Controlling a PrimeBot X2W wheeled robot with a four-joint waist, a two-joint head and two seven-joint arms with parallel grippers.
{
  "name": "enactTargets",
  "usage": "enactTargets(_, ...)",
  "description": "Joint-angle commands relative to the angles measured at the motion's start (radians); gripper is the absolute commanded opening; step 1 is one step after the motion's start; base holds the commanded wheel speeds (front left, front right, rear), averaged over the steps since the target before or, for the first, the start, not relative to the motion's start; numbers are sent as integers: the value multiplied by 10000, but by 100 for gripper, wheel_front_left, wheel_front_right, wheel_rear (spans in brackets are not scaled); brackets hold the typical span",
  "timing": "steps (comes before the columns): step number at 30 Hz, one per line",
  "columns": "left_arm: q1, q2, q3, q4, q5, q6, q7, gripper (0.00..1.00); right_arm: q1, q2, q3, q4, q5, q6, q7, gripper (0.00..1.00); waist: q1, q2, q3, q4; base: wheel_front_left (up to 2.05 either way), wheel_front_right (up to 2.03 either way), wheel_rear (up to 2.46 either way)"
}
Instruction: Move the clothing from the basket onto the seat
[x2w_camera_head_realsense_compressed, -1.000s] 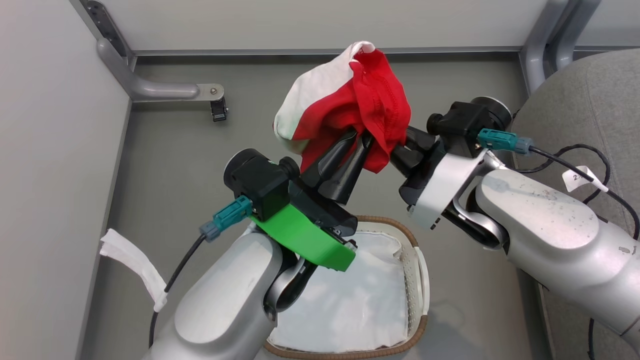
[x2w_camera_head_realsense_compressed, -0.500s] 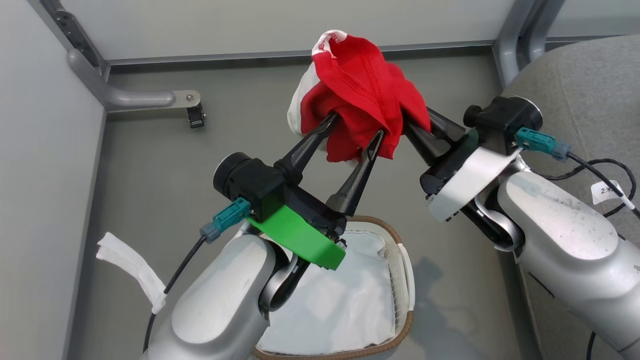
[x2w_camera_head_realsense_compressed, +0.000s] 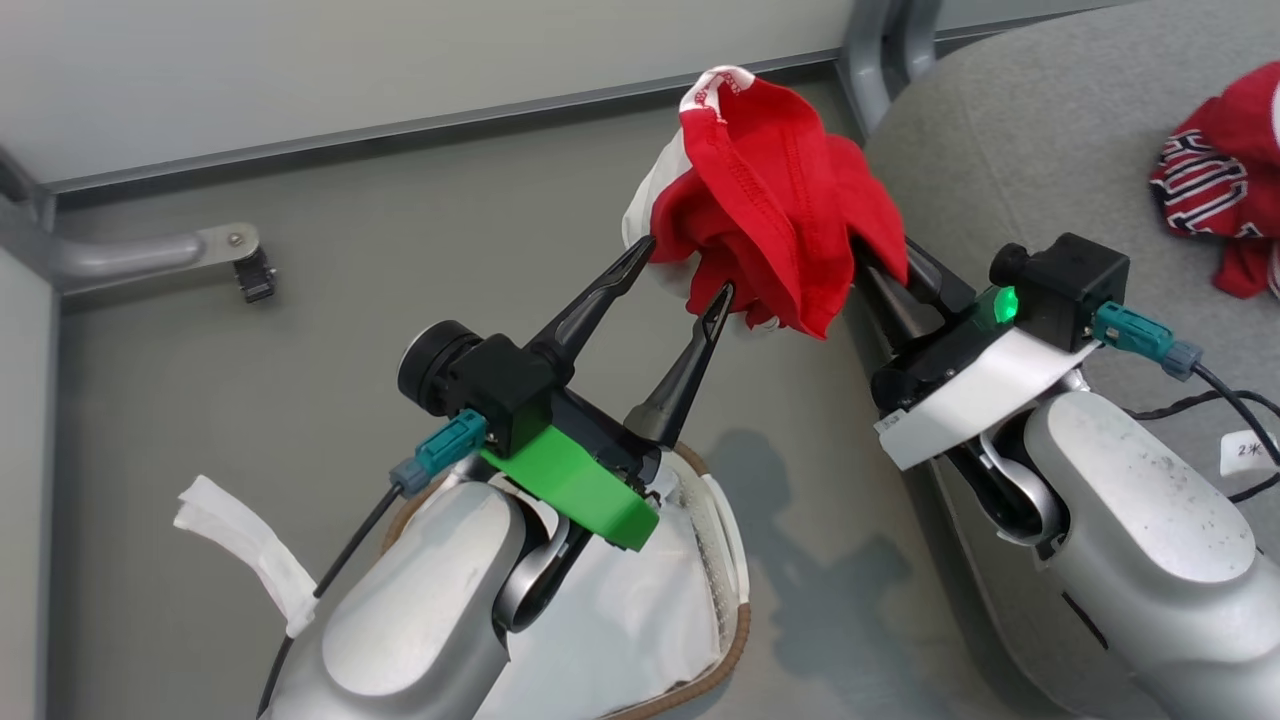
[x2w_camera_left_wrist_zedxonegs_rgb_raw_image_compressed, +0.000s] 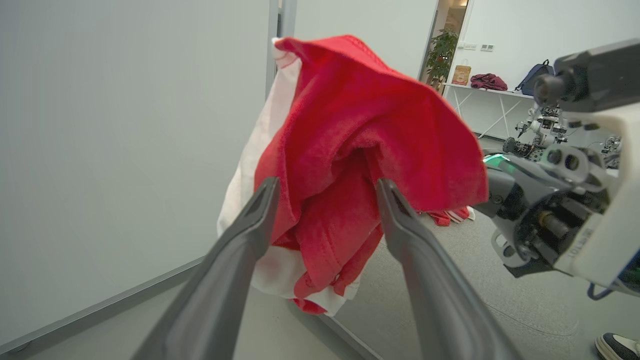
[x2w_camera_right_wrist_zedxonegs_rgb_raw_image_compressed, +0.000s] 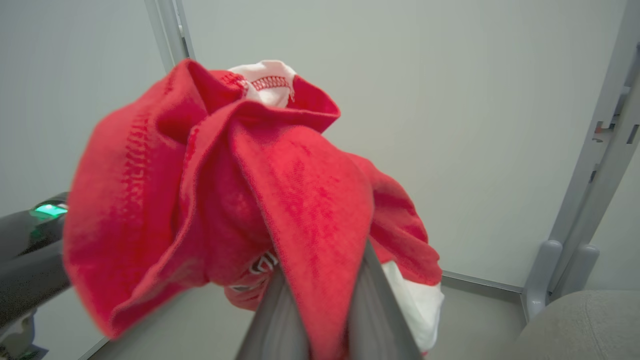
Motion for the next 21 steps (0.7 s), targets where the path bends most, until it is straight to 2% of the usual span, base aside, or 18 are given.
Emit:
enactTargets(1, 101, 106, -8, 31, 78, -28, 5, 100, 230, 107, -158, -107, -100, -15, -50, 0, 0, 0, 71, -993, 0, 0, 0)
enactTargets(13, 406, 266, -231, 179, 110, -28, 5, 100, 1496, 588, -1203, -622, -297, -15, -48, 0, 0, 0, 49, -3435, 0, 0, 0)
enactTargets(17, 506, 249, -328, 237, 109, -28, 4, 100, 1920, 645, -1490, -729, -340, -15, -48, 0, 0, 0, 36, -3969, 0, 0, 0)
enactTargets(21, 503, 181, -591, 313, 70, -28, 5, 100, 2371, 628, -1995, -878, -422, -15, -50, 0, 0, 0, 101, -4153, 0, 0, 0)
